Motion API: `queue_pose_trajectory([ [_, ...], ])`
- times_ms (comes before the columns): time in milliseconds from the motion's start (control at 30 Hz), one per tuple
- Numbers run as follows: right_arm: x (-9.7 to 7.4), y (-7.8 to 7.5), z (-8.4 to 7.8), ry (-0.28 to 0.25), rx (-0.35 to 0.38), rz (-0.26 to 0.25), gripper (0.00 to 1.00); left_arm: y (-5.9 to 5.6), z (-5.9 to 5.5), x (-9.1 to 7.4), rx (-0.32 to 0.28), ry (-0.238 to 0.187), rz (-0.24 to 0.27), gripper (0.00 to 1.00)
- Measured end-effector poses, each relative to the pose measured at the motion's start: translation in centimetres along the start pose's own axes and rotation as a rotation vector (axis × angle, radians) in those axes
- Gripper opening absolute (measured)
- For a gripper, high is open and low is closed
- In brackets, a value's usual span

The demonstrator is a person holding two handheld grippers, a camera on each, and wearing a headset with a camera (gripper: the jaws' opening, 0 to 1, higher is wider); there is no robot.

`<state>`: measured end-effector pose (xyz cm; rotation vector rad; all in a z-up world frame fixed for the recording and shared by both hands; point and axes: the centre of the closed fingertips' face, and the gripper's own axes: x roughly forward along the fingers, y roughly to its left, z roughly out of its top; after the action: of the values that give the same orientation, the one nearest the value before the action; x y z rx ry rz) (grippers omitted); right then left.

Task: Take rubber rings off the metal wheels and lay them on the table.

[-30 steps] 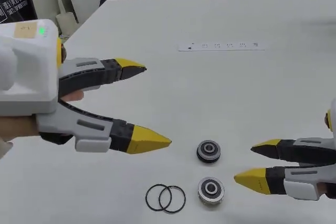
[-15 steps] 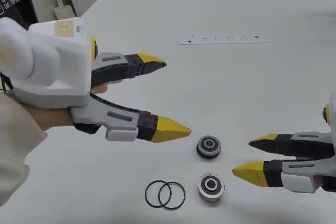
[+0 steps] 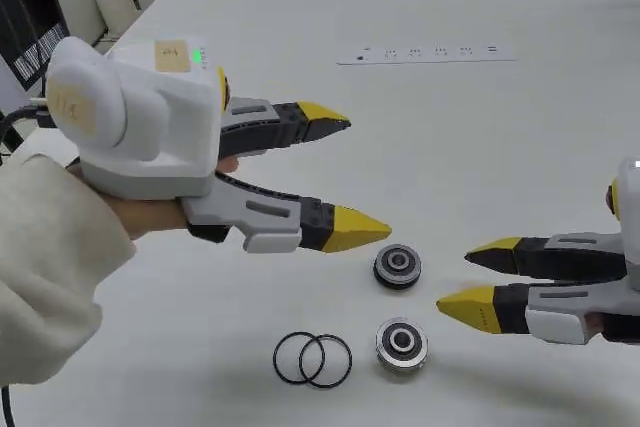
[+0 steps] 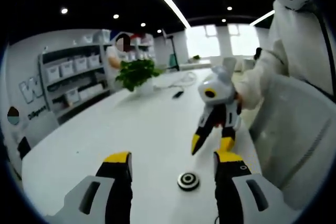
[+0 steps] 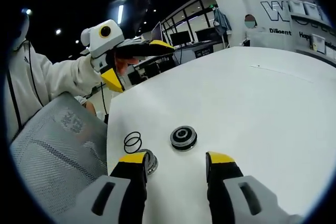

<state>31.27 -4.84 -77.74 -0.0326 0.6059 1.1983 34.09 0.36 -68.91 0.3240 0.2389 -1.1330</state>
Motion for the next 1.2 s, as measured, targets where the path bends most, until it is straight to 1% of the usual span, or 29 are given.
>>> queue_pose_trajectory([
  [133,0.4,-0.2,-0.2,0.006,-0.015,0.006,0.39,-0.4,-0.4,0.8,0.000,-0.001,-0.015,0.61],
  [267,0.7,-0.4,-0.2,0.005,-0.024,0.012,0.38,-0.4,-0.9,1.6,-0.012,-0.002,-0.023,0.57],
  [400,1.1,-0.7,-0.1,0.005,-0.037,0.014,0.36,-0.4,-1.8,2.4,-0.015,0.007,-0.029,0.49],
  [467,1.3,-0.8,-0.1,0.006,-0.042,0.016,0.36,-0.5,-2.1,2.9,-0.024,0.004,-0.036,0.47],
  [600,1.5,-1.1,-0.1,0.006,-0.051,0.019,0.35,-0.5,-2.7,3.4,-0.030,0.001,-0.031,0.42],
  [767,1.8,-1.4,-0.3,0.012,-0.060,0.020,0.33,-1.0,-4.5,3.9,-0.043,0.030,-0.043,0.37],
  [833,1.9,-1.5,-0.3,0.013,-0.064,0.021,0.33,-1.2,-5.0,4.0,-0.047,0.040,-0.050,0.36],
  [933,2.2,-1.4,-0.2,0.008,-0.076,0.027,0.32,-1.5,-5.4,4.2,-0.049,0.048,-0.052,0.34],
  [1000,2.4,-1.4,-0.1,0.004,-0.089,0.032,0.31,-1.5,-5.7,4.4,-0.050,0.054,-0.049,0.32],
  [1067,2.6,-1.3,-0.1,0.004,-0.099,0.036,0.30,-1.4,-6.1,4.4,-0.038,0.064,-0.039,0.29],
  [1200,2.9,-1.1,-0.2,0.005,-0.112,0.046,0.29,-1.6,-6.7,4.7,-0.043,0.077,-0.045,0.26],
])
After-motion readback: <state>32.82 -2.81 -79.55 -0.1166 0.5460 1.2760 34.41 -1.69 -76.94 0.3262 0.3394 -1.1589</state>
